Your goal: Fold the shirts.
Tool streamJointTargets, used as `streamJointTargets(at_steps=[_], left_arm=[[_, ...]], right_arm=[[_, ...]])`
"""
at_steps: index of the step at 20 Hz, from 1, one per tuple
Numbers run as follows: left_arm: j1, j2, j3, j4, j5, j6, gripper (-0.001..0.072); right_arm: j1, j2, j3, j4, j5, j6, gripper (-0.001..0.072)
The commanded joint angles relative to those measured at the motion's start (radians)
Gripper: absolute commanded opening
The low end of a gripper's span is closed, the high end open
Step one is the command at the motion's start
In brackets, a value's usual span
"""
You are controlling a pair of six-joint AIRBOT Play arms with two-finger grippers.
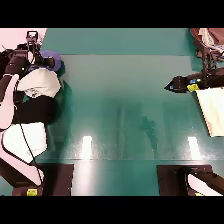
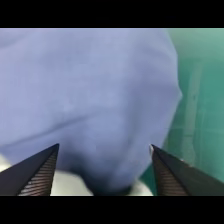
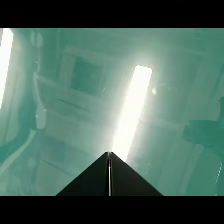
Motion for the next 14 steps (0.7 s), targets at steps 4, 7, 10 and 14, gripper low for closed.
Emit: streamJointTargets(at_steps=[4, 7, 10, 14], left_arm=[[0.004, -0.082, 0.036, 0.001, 0.016, 0.016, 0.0468], [0.004, -0.080, 0.074, 0.001, -0.018, 0.016, 0.0032], [0.003, -0.065, 0.149, 0.000, -0.069, 0.014, 0.0026], [0.002, 0.044, 0.291, -0.035, -0.154, 0.015, 0.0026]], right_arm=[[0.001, 0.000, 0.001, 0.000, 0.000, 0.000, 0.0016], [0.001, 0.000, 0.001, 0.000, 0.000, 0.000, 0.0017], [0.001, 0.000, 0.001, 0.000, 0.000, 0.000, 0.0017], [0.000, 0.000, 0.029, 0.000, -0.030, 0.000, 0.0016]])
